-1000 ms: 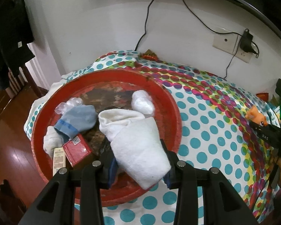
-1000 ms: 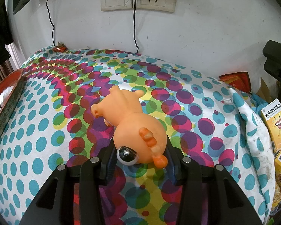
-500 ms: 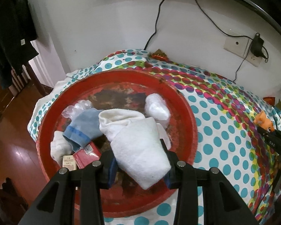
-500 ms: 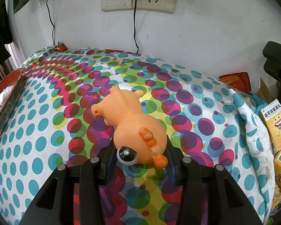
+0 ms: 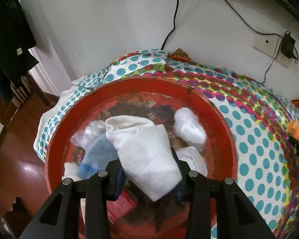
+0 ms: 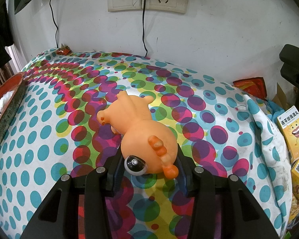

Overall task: Organize objects
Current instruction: 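Lower the white sock onto the tray and open the left tool, then withdraw the open left tool from the tray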

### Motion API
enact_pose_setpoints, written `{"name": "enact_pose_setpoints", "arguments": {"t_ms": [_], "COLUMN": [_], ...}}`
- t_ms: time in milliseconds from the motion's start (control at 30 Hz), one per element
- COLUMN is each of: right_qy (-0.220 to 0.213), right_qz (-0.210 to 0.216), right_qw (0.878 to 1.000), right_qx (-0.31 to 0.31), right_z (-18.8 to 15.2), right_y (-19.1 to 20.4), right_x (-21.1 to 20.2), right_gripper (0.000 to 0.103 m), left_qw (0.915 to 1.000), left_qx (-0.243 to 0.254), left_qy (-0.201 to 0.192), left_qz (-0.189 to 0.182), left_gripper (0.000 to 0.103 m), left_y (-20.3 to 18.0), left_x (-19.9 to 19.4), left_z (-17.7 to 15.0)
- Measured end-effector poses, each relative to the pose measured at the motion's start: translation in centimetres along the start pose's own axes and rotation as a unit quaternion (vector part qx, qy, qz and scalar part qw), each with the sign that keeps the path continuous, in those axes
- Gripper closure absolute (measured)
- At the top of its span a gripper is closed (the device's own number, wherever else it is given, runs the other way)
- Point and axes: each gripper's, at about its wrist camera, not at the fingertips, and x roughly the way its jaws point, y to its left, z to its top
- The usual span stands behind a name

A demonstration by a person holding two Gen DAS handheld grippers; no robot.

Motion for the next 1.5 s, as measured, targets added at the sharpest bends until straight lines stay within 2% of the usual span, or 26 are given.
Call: {"name": "enact_pose_setpoints", "arguments": {"t_ms": [267, 600, 800, 867, 933, 1133, 1233, 1500], "right_qy": [0.0, 0.0, 0.0, 0.0, 0.0, 0.0, 0.0, 0.0], "right_qz": [-0.001, -0.001, -0.001, -0.001, -0.002, -0.002, -0.002, -0.004], "right_qw": [1.0, 1.0, 1.0, 1.0, 1.0, 1.0, 1.0, 1.0], "right_qx": [0.0, 0.0, -0.001, -0.001, -0.001, -0.001, -0.001, -0.003], "right_z": [0.0, 0.0, 0.0, 0.0, 0.0, 0.0, -0.1, 0.0], "right_y": [0.0, 0.0, 0.0, 0.0, 0.0, 0.1, 0.1, 0.1], "right_x": [0.0, 0.0, 0.0, 0.0, 0.0, 0.0, 0.0, 0.0], "right_gripper": [0.06, 0.06, 0.06, 0.06, 0.06, 0.06, 0.06, 0.06], "left_qw": [0.9998, 0.9993, 0.9989, 0.9986, 0.9984, 0.9984, 0.9982, 0.9988], "left_qx": [0.004, 0.017, 0.006, 0.005, 0.006, -0.003, -0.005, 0.012], "left_qy": [0.019, 0.03, 0.033, 0.039, 0.038, 0.042, 0.034, 0.01], "left_qz": [0.004, 0.011, 0.033, 0.035, 0.04, 0.038, 0.048, 0.046], "left_gripper": [0.063, 0.061, 0.057, 0.052, 0.047, 0.045, 0.045, 0.045], "left_y": [1.3, 1.0, 1.3, 1.4, 1.4, 1.9, 1.8, -0.7], "left_x": [2.6, 5.0, 5.3, 5.3, 5.1, 3.7, 2.5, -1.6], "left_z": [2.5, 3.3, 3.7, 3.6, 3.4, 2.9, 2.2, -1.7]}}
